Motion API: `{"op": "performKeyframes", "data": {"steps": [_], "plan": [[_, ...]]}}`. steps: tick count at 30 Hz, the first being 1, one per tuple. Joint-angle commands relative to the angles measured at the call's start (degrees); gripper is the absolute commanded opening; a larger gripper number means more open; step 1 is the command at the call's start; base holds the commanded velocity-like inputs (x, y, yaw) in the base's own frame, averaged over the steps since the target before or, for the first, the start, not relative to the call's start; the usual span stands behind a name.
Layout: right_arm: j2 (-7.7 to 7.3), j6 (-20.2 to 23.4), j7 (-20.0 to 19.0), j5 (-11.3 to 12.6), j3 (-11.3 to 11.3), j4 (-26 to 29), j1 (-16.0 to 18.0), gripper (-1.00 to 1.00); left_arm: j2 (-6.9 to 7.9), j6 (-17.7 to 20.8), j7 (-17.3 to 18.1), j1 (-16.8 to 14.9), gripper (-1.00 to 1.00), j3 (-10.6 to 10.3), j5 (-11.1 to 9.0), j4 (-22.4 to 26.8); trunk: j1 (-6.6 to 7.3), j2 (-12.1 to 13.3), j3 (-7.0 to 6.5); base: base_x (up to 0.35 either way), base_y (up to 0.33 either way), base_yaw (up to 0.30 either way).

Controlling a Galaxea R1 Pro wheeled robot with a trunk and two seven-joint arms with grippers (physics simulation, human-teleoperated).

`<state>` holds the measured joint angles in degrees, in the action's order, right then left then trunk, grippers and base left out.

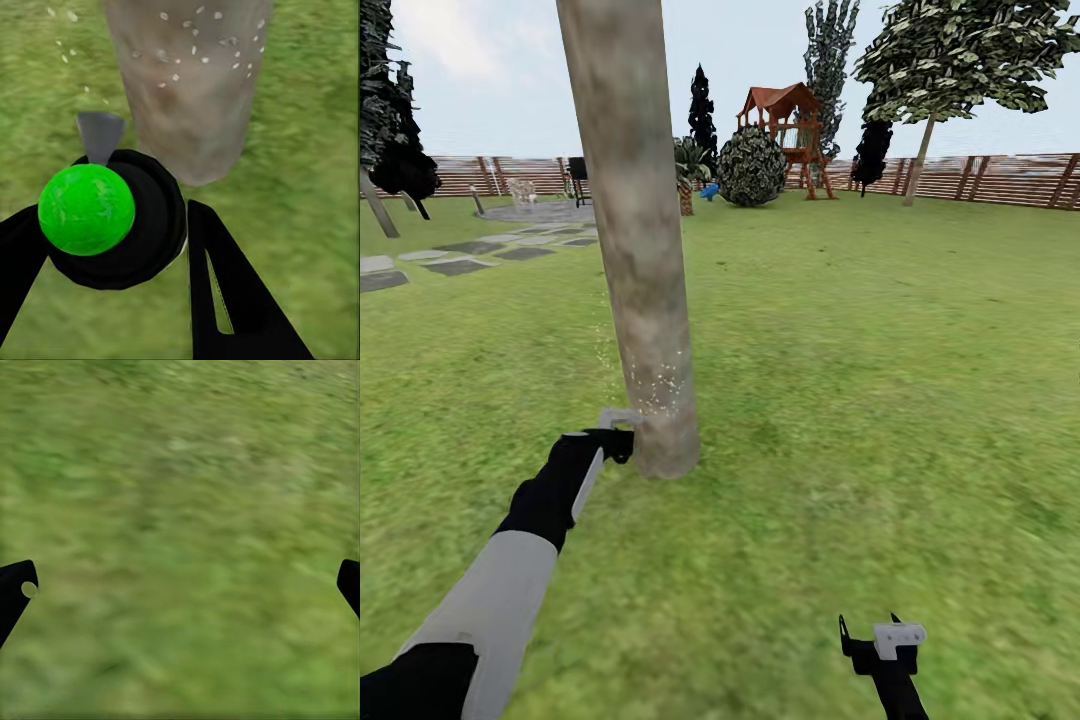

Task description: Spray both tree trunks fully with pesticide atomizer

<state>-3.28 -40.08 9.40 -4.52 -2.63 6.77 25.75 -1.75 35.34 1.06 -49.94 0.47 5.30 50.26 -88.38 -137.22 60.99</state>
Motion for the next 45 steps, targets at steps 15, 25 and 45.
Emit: {"op": "performKeyframes", "data": {"steps": [15,25,45], "plan": [[0.03,0.00,0.00,0.00,0.00,0.00,0.00,1.00,-4.36,8.26,-0.18,-0.47,-1.00,-3.19,0.45,13.07,0.00,0.00,0.00,-0.131,0.000,0.000],[0.03,0.00,0.00,-0.02,0.00,0.00,0.00,1.00,-6.72,14.31,-0.25,-0.74,-1.00,-4.23,0.00,17.75,0.00,0.00,0.00,0.000,0.000,0.000],[0.03,0.00,0.00,-0.02,0.00,-0.03,0.00,1.00,-2.51,19.16,-0.43,-0.62,-1.00,-1.82,0.44,24.54,0.00,0.00,0.00,0.032,0.000,0.000]]}}
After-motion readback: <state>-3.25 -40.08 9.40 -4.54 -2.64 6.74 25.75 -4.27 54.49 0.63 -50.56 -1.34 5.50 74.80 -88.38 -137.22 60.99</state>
